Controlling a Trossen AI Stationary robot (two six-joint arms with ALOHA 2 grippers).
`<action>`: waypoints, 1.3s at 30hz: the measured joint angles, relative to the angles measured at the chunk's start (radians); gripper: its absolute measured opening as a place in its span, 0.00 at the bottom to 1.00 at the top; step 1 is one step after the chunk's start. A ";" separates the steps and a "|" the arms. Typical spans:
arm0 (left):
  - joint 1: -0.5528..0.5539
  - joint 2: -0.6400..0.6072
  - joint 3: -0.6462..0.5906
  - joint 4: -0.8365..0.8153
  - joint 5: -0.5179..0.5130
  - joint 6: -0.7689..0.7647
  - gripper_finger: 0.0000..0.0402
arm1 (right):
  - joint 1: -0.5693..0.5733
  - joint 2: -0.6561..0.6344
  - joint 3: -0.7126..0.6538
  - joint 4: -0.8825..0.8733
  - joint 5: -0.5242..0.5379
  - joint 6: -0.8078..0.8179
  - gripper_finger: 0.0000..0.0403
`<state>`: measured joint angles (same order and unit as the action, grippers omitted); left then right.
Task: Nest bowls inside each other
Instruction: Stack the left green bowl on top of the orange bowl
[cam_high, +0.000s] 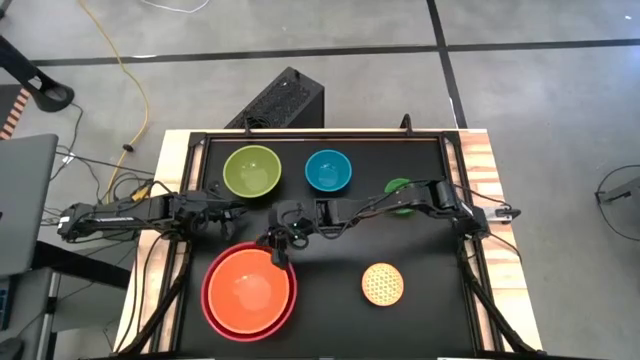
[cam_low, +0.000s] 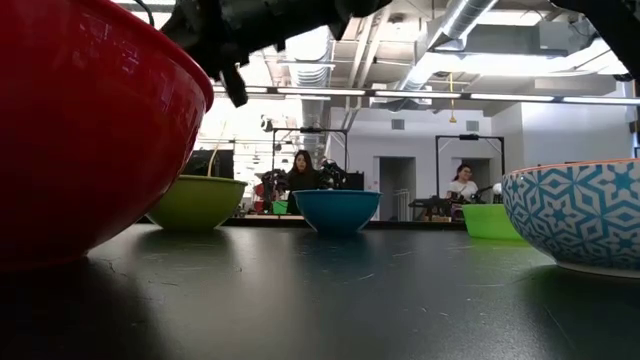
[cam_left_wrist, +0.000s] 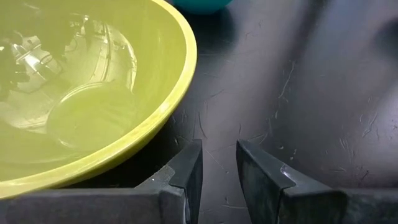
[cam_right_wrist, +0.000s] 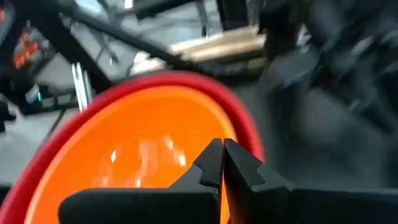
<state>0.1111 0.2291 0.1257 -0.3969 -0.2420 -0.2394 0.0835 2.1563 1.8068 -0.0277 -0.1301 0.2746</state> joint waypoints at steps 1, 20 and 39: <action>0.000 0.000 0.000 0.000 0.000 0.000 0.22 | -0.012 -0.005 0.002 0.006 0.014 0.006 0.07; 0.000 0.000 0.000 0.000 0.000 0.000 0.22 | -0.377 -0.008 0.000 -0.051 0.184 0.146 0.35; 0.000 0.000 0.000 0.000 0.001 0.000 0.22 | -0.413 0.176 0.054 -0.045 0.208 0.190 0.58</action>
<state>0.1108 0.2291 0.1257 -0.3969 -0.2413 -0.2397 -0.3294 2.3328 1.8613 -0.0723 0.0780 0.4648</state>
